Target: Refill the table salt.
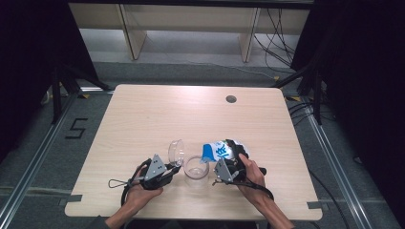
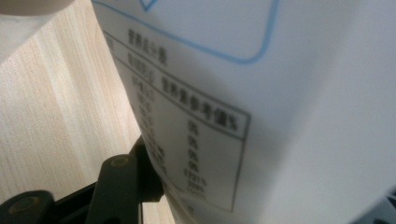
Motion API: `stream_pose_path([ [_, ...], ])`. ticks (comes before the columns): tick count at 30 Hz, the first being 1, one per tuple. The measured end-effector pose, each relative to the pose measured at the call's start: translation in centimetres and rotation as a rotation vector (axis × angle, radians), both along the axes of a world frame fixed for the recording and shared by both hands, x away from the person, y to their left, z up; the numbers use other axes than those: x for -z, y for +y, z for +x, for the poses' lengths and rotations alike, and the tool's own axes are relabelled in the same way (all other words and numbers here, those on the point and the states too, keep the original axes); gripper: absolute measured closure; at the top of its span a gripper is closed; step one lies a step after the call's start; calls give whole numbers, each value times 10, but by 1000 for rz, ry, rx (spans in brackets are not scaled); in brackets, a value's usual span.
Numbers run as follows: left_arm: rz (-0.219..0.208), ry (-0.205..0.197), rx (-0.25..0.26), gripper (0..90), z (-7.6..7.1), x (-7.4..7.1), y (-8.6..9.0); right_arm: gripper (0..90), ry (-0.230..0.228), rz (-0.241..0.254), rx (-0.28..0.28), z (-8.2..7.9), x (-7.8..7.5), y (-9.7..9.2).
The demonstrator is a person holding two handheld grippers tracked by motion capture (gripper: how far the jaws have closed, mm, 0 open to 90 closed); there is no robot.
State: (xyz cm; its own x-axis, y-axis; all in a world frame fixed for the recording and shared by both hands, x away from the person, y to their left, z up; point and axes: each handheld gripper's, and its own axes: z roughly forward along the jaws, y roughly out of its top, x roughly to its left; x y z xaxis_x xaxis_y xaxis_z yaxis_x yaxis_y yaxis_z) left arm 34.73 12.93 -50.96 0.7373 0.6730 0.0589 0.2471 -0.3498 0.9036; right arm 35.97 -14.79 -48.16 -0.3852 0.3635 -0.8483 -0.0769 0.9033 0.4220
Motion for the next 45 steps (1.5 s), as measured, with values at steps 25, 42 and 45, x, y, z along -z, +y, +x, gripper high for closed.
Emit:
stream_pose_path([
  [25, -9, -3, -20, 781, -3, 1, 0, 477, -62, -86, -7, -1, 4, 0],
  [42, -9, -1, -23, 780, -4, 1, 0, 481, -100, -130, -32, 0, 3, 1],
  [45, -13, -4, -21, 780, -3, 2, 0, 481, -126, -187, -42, 0, -1, 1],
])
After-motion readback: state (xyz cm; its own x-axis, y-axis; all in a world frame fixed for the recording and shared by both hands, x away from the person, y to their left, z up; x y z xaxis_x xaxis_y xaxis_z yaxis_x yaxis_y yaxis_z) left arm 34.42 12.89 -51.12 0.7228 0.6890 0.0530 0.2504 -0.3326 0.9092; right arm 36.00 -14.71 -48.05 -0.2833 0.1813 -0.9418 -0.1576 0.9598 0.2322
